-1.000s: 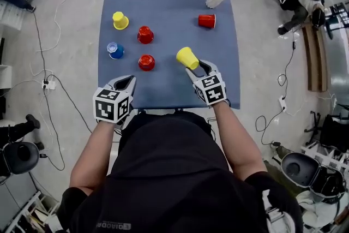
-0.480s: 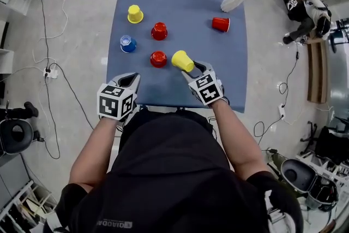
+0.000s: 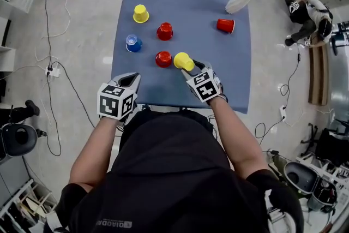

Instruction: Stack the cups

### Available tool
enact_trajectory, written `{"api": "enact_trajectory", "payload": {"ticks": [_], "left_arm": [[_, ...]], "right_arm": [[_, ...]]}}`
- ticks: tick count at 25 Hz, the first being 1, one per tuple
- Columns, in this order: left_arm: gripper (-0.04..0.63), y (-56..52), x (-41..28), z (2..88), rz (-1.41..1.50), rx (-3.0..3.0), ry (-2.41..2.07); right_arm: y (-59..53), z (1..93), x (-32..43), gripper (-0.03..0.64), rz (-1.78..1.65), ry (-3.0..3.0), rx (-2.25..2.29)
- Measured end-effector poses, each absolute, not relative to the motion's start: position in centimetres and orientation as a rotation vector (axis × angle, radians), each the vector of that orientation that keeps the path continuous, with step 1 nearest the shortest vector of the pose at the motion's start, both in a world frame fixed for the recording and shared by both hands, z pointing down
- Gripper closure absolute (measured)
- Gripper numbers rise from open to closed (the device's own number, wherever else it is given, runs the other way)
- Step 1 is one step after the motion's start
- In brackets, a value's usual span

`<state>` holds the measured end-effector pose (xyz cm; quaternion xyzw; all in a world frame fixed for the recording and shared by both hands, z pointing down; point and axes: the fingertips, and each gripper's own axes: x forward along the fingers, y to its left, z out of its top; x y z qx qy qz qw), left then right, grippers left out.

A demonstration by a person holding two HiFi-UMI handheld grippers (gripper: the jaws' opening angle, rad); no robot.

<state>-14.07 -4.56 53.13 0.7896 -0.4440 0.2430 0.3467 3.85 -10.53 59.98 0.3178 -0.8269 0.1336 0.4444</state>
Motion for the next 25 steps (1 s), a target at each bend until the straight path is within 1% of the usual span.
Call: {"api": "enact_trajectory", "payload": {"ticks": [13,25], "left_arm": [[0.591,-4.3,-15.2,53.5,0.621,2.025,-1.162],[0.591,-4.3,-15.6,53.6,0.615,2.014,-1.163]], "right_arm": [[-12.9,60.3,1.9,0.396,0.333,-2.049,0.827],[-13.6,60.5,1.8,0.396,0.351,-2.028,0.807]]}}
